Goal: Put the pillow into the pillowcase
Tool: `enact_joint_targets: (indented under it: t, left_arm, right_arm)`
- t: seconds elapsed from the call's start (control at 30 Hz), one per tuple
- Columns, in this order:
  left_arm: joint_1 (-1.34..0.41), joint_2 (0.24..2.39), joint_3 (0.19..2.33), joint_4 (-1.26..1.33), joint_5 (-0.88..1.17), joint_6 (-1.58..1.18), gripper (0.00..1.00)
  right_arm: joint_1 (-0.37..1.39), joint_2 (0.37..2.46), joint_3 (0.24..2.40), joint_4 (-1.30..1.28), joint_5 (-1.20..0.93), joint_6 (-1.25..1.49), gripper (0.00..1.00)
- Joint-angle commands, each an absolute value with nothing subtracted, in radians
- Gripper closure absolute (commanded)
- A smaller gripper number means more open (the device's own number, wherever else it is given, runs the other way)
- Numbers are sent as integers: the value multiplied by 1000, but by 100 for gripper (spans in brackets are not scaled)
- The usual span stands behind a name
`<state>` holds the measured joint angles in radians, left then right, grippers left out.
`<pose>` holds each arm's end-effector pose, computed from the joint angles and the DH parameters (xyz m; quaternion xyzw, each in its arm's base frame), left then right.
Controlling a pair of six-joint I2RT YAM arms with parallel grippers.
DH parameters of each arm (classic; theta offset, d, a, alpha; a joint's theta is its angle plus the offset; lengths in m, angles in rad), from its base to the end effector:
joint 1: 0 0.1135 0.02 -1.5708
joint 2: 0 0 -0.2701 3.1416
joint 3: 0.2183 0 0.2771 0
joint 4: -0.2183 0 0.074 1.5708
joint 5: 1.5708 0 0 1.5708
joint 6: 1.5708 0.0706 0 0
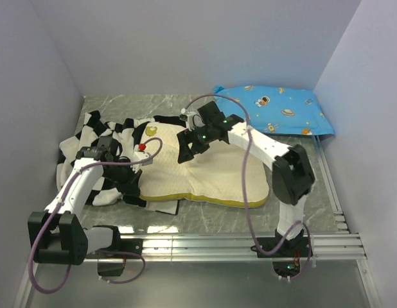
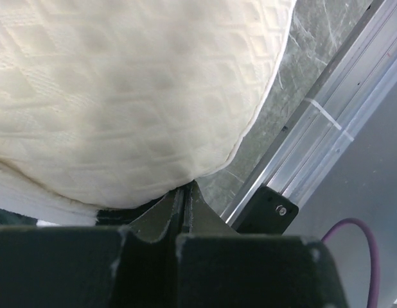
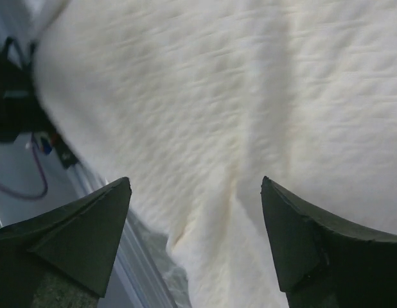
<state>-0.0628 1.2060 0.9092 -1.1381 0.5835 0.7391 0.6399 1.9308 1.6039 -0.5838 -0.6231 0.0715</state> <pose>0.2150 -0.0525 0.2124 0.3909 0.8721 -0.2491 0.1565 0.3533 0.3144 0.2325 -0.3478 0.8365 0.3793 0.1882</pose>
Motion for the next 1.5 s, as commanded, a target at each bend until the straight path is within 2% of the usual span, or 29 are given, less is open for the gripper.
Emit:
enact_joint_targets:
  t: [0.0, 0.2, 0.3, 0.5, 0.57, 0.63, 0.67, 0.73, 0.77, 0.8, 0.83, 0.97, 1.2, 1.33, 1.47]
  left_arm:
    - [-37, 1230, 934, -1103, 666, 727, 100]
    - [35, 1287, 995, -1158, 730, 782, 100]
    - [49, 1296, 1023, -1173, 749, 793, 100]
    - [52, 1249, 1000, -1157, 758, 807, 100]
    - [51, 1226, 988, -1140, 758, 808, 100]
    - [51, 1203, 974, -1137, 775, 822, 100]
    - [51, 1194, 968, -1134, 778, 830, 100]
    - [49, 1168, 953, -1130, 793, 850, 100]
    - [51, 1160, 951, -1140, 799, 895, 100]
    - [48, 1155, 950, -1178, 802, 922, 100]
    - [43, 1147, 953, -1202, 802, 948, 100]
    - [8, 1152, 971, -1357, 784, 1125, 100]
    - [-92, 1075, 927, -1374, 657, 1167, 100]
    - [-100, 1080, 953, -1373, 737, 1173, 99]
    - [-185, 1121, 989, -1355, 788, 1139, 97]
  right_arm:
    - [661, 1769, 1528, -488, -813, -54, 8]
    - [785, 1695, 1372, -299, -790, -3, 8]
    - [862, 1750, 1359, -247, -787, 43, 8]
    - [900, 1807, 1292, 50, -658, 253, 6]
    - [910, 1842, 1301, 126, -619, 308, 10]
    - [931, 1923, 1370, 92, -577, 310, 20]
    - [936, 1955, 1396, 81, -574, 325, 38]
    - [934, 2046, 1469, 52, -592, 385, 67]
    - [931, 2066, 1486, 54, -604, 403, 87]
    - [922, 2080, 1502, 60, -607, 426, 97]
    - [914, 2092, 1502, 99, -603, 481, 100]
    - [861, 2131, 1532, 155, -580, 620, 100]
    - [762, 2103, 1522, 264, -557, 817, 100]
    - [756, 2068, 1509, 304, -551, 903, 100]
    - [791, 2075, 1482, 347, -552, 963, 100]
